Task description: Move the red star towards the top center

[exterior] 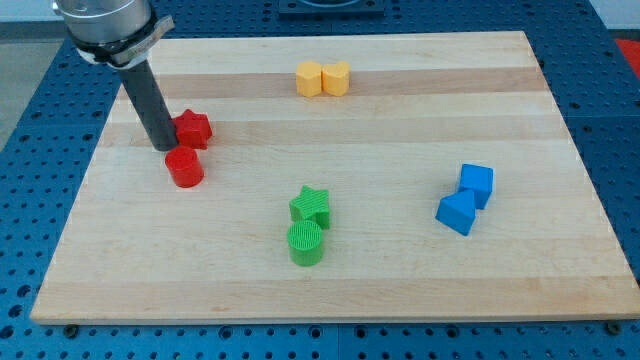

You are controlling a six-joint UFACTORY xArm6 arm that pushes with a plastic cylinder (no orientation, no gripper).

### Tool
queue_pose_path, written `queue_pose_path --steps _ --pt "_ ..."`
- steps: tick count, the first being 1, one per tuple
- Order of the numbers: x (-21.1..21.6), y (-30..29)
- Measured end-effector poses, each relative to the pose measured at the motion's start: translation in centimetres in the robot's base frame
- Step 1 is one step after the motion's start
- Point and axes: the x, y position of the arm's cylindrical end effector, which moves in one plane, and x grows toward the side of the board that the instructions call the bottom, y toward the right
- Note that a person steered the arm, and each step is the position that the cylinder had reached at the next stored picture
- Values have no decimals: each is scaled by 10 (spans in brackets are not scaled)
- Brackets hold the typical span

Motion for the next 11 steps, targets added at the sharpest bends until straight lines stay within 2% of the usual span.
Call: queue_pose_path --steps 2,3,5,6,8,11 --pt "8 -1" --pt "4 26" --pt "-35 82" --pt "-52 90" --pt "-63 94" --pt "-82 66"
